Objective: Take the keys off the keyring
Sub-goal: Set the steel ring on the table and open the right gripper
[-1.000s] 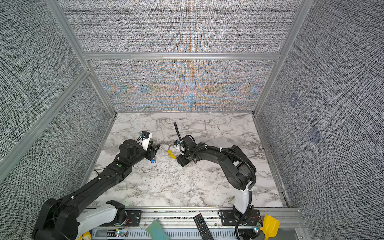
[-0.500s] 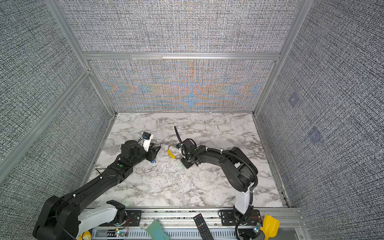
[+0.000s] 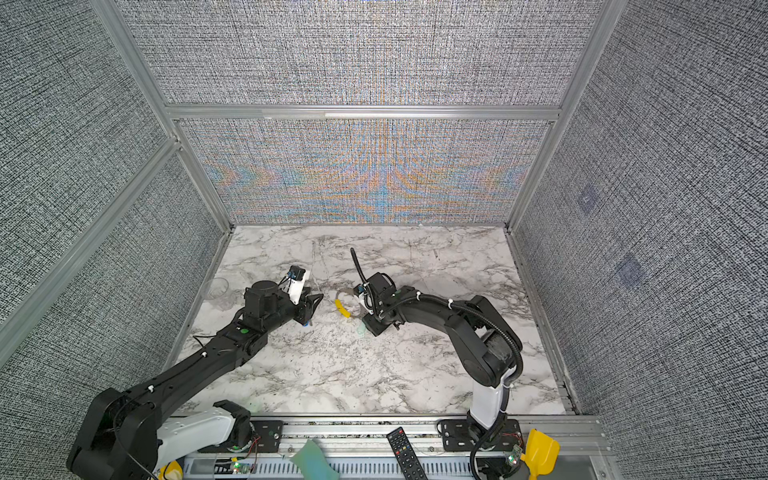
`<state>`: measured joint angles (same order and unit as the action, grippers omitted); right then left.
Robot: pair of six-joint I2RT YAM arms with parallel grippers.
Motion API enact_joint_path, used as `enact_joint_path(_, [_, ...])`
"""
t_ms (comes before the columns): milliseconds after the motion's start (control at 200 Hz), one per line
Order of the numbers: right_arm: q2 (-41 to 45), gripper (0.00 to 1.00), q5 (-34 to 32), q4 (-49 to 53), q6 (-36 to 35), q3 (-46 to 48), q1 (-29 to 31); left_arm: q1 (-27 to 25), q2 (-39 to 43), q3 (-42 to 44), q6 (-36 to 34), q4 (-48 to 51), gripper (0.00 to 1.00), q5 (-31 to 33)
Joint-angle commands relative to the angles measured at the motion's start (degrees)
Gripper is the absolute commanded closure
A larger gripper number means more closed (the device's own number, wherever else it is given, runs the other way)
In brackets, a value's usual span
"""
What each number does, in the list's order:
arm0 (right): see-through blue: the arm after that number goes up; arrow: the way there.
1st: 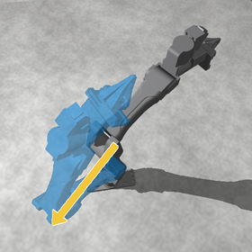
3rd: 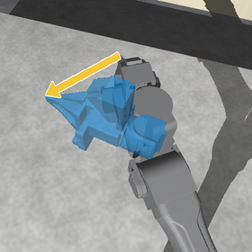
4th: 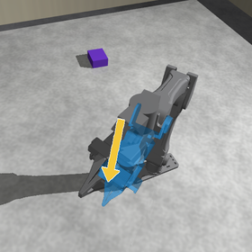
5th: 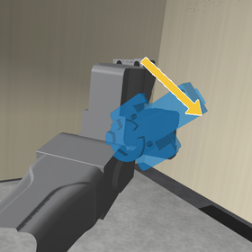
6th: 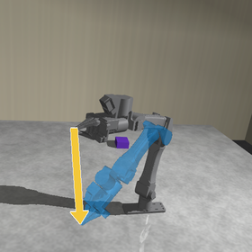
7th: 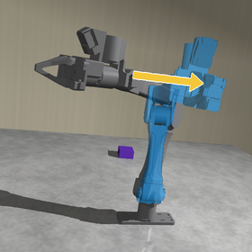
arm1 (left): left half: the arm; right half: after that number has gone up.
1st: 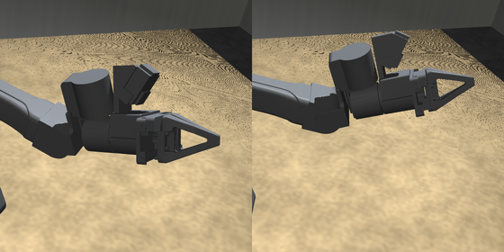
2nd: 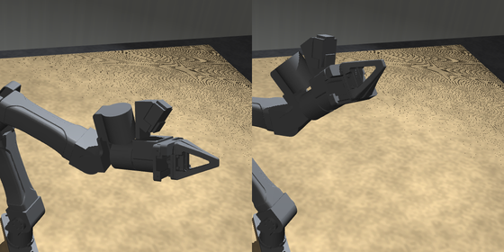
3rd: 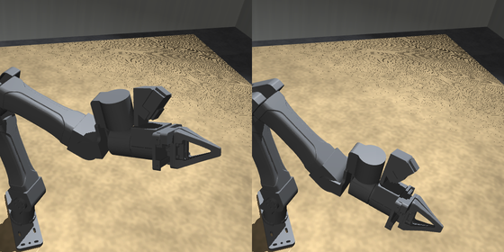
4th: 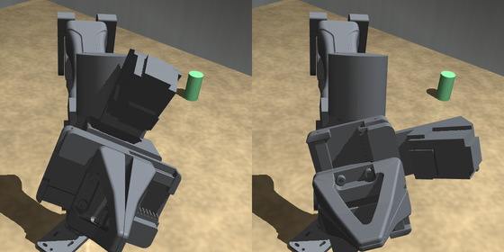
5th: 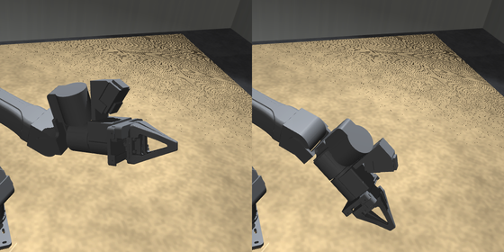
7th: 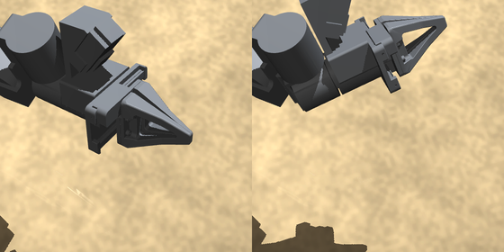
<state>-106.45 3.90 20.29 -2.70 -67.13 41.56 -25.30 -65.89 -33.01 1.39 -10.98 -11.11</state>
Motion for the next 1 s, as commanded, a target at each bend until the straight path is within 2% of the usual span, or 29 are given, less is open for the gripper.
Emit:
enact_joint_path(0, [-2.2, 0.40, 0.5, -3.4, 4.2, -2.1, 0.1, 0.0, 0.0, -0.6, -0.4, -0.7, 0.50, -0.4])
enact_joint_path(265, [-6.5, 0.31, -6.0, -5.9, 8.0, -4.0, 1.4, 0.0, -0.1, -0.5, -0.8, -0.5, 0.50, 0.1])
enact_joint_path(455, [-8.0, 0.29, -9.5, -5.2, 7.5, -3.3, 3.1, 0.0, -0.7, -0.7, -0.8, -0.6, 0.50, -0.1])
enact_joint_path(635, [-5.4, 0.30, -12.1, -0.1, 5.4, -0.3, 3.6, 0.0, -1.2, -1.5, -1.0, 0.5, 0.50, -0.2])
enact_joint_path(891, [-0.6, 0.39, -13.1, 5.6, 4.0, 3.5, 2.9, -0.2, -1.4, -1.8, -2.7, 1.3, 0.51, -0.9])
enact_joint_path(991, [1.0, 0.40, -12.5, 6.4, 4.3, 3.7, 1.4, -0.7, -2.2, -2.1, -5.8, 1.5, 0.52, -3.4])
